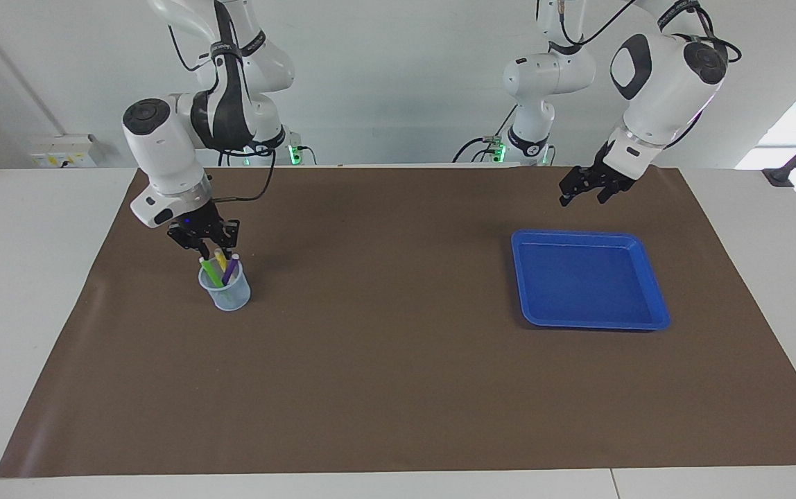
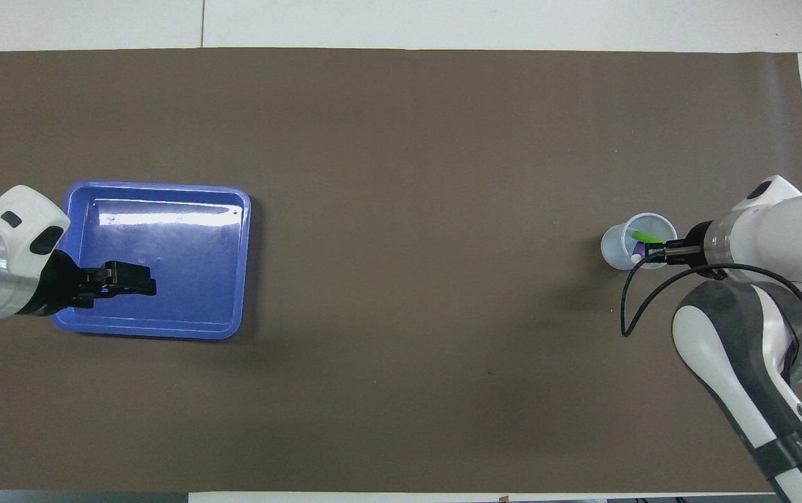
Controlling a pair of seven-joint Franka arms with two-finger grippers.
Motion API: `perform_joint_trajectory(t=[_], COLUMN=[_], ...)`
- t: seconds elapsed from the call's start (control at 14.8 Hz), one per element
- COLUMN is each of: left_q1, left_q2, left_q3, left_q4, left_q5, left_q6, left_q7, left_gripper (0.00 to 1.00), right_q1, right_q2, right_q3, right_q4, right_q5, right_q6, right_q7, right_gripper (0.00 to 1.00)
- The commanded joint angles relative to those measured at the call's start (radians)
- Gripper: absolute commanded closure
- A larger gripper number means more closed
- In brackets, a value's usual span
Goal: Right arm passes pens to left for tray arrangement
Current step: 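Grasp the yellow pen in the white cup with the right gripper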
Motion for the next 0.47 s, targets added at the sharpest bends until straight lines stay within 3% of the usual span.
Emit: perform_joint_trajectory(t=[0.0, 0.27, 0.41], left_q1=[-0.001, 0.010, 0.053], left_q2=[-0.030, -0.026, -0.024], left_q3=[0.003, 0.003, 0.006], left_q4=[-0.029, -0.021, -0.019], left_q5=[-0.015, -0.035, -0.190], left_q6=[0.021, 0.021, 0.027], left_q7=[-0.011, -0.010, -0.043], left_gripper=[0.00, 0.00, 0.00], right_q1=[-0.005, -0.008, -0.007], right_q2=[-0.012, -0.024, -0.043], right_q3=[-0.003, -0.003, -0.003], right_q4=[-0.005, 0.116, 0.199], right_q5=[-0.004, -0.004, -0.003], right_q6=[-0.021, -0.174, -0.280], right_q7=[-0.015, -0.015, -0.015], right_gripper=[1.00, 1.00, 1.00])
